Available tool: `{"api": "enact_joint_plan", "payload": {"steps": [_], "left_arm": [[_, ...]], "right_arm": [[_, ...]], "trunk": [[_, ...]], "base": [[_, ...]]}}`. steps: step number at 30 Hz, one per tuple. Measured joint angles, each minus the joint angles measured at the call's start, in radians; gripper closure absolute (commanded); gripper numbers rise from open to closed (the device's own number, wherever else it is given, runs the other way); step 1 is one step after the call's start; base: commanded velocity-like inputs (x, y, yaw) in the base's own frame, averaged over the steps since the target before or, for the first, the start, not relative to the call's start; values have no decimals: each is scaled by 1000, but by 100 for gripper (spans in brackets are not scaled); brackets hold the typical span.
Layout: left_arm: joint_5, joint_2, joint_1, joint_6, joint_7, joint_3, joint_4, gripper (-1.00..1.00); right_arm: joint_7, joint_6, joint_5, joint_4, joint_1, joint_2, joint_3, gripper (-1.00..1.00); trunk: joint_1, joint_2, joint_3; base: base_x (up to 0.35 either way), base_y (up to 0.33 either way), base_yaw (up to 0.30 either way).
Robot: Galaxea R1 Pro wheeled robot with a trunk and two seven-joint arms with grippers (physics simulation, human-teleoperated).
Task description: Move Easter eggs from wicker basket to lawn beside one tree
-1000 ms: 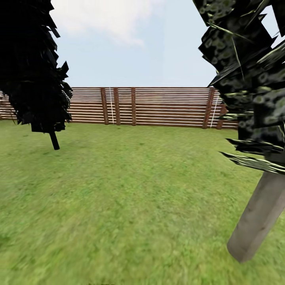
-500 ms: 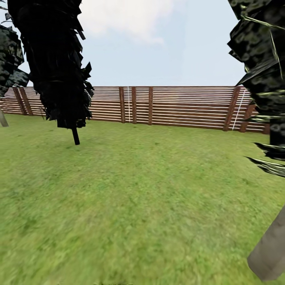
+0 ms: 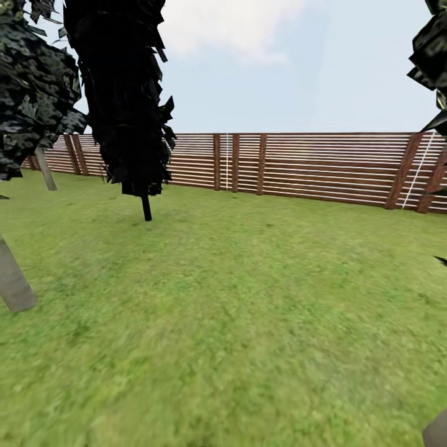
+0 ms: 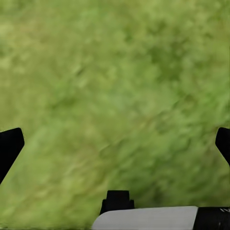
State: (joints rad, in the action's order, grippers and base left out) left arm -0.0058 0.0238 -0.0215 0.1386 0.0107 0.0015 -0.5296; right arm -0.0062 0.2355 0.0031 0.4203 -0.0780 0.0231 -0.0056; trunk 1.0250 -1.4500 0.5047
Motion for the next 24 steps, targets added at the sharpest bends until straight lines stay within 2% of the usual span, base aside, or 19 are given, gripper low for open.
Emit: {"api": "enact_joint_plan", "payload": {"steps": [24], "left_arm": [[0,-1,0,0,0,-2,0,-100]], "right_arm": [[0,1,3,0,1,-3,7,-100]], "trunk": [[0,0,9]], "base": [[0,0,259]]}}
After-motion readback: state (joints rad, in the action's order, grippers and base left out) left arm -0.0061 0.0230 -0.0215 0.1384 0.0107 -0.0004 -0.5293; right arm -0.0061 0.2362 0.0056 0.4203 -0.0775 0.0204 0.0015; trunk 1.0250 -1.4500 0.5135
